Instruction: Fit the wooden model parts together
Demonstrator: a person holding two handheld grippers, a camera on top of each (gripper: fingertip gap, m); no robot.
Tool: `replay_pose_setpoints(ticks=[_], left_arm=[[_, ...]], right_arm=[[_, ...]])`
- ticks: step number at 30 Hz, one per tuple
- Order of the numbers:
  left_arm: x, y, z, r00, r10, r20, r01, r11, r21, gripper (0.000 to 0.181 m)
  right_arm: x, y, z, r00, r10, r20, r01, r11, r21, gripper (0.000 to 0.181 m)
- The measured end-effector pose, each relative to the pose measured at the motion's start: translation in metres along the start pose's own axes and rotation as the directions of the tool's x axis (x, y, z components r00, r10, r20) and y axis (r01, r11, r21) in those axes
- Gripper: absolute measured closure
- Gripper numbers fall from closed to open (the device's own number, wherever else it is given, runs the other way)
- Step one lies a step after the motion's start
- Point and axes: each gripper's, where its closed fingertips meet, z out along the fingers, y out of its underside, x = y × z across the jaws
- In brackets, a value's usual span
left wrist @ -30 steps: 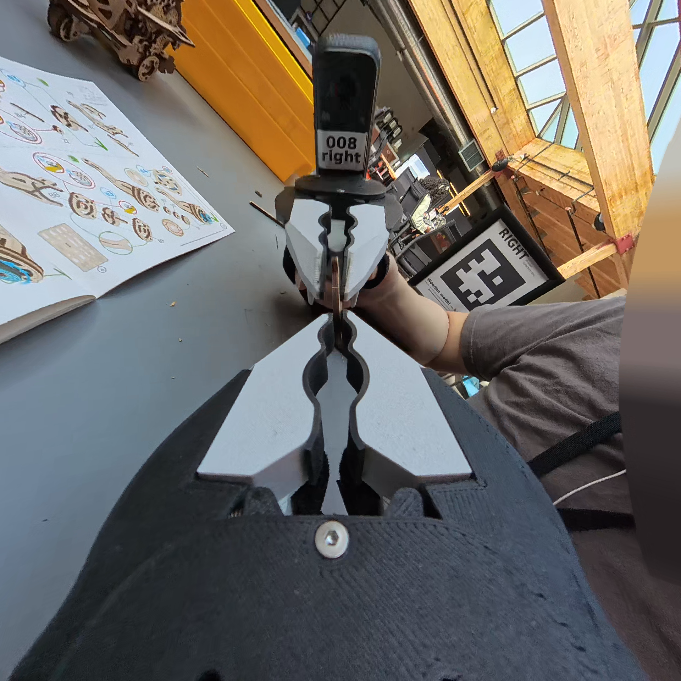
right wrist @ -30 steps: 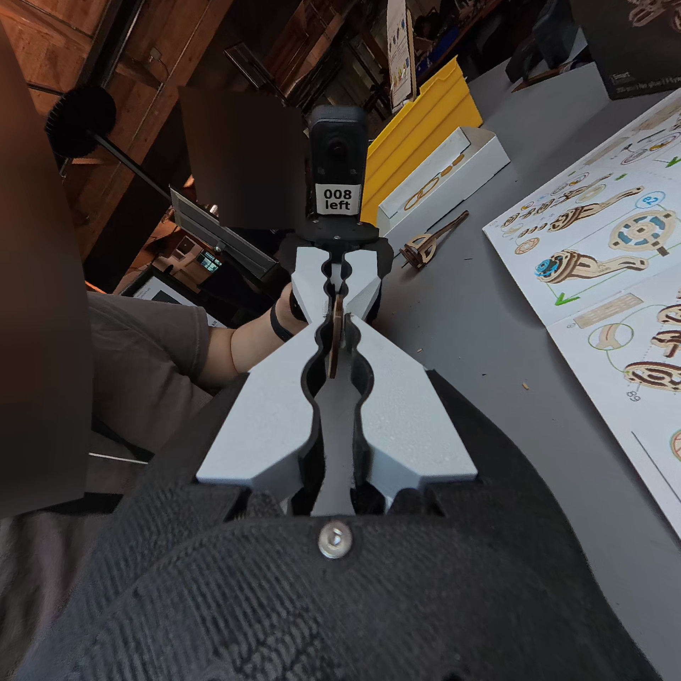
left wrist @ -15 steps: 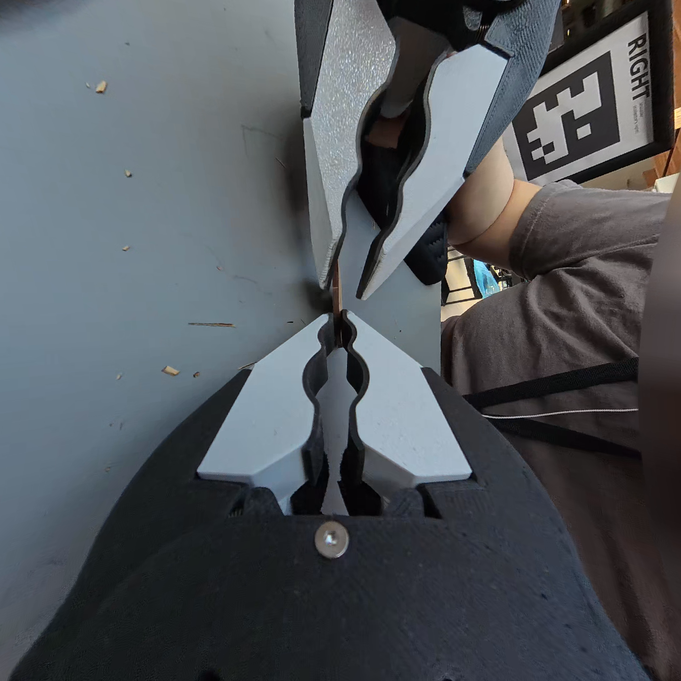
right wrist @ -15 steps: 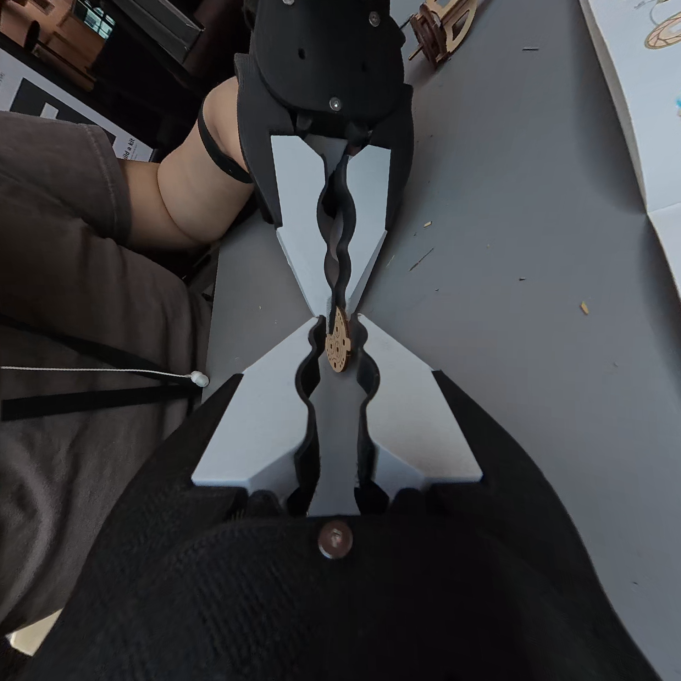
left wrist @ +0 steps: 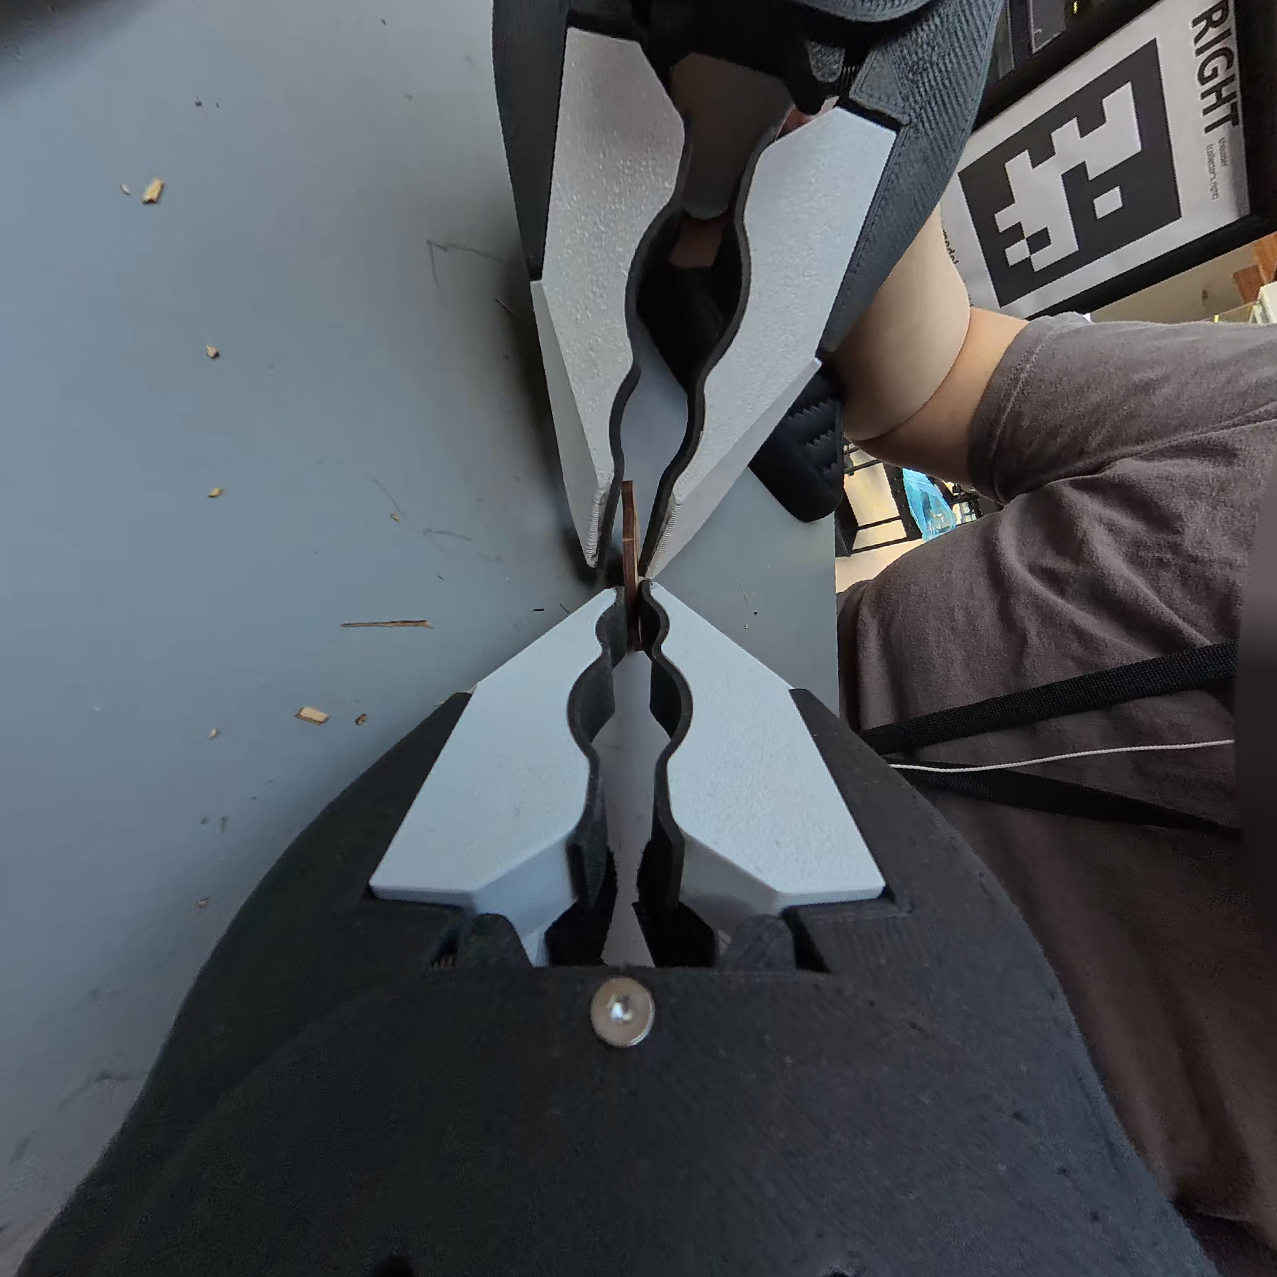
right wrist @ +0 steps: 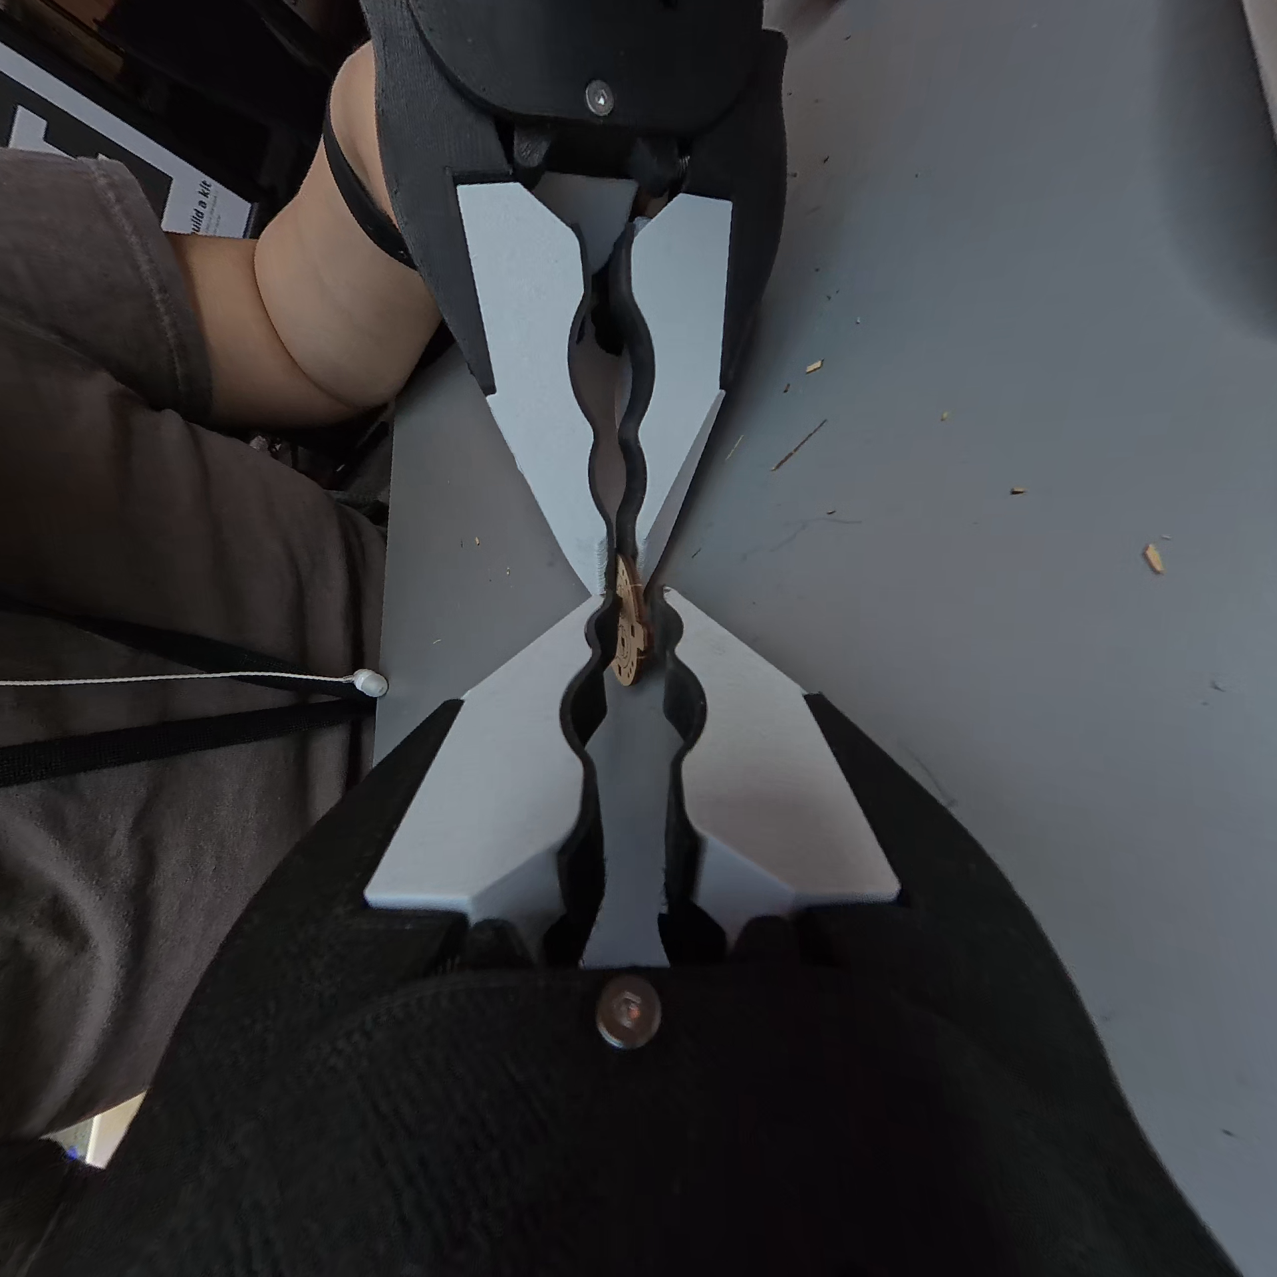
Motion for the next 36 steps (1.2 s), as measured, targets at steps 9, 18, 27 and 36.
replay_pose_setpoints(ticks=[9, 18, 27, 36], left_arm=[[-0.001, 0.000, -0.001, 1.000, 0.002, 0.009, -0.002, 1.000, 0.002, 0.180], [-0.003, 0.000, -0.001, 1.000, -0.022, 0.009, 0.021, 1.000, 0.020, 0.179], [-0.001, 0.000, 0.000, 1.000, -0.003, -0.013, 0.004, 1.000, 0.014, 0.180], [0.000, 0.004, -0.004, 1.000, 0.013, -0.001, -0.013, 1.000, 0.000, 0.180]], right_arm=[[0.001, 0.000, 0.001, 0.999, 0.040, 0.013, -0.040, 0.999, 0.001, 0.174], [0.004, 0.000, 0.001, 0.998, 0.062, 0.005, -0.062, 0.998, 0.002, 0.173], [0.001, -0.001, 0.000, 0.999, 0.044, 0.021, -0.044, 0.999, 0.010, 0.175], [-0.003, -0.018, -0.021, 0.999, -0.027, -0.022, 0.031, 0.985, 0.170, 0.170]])
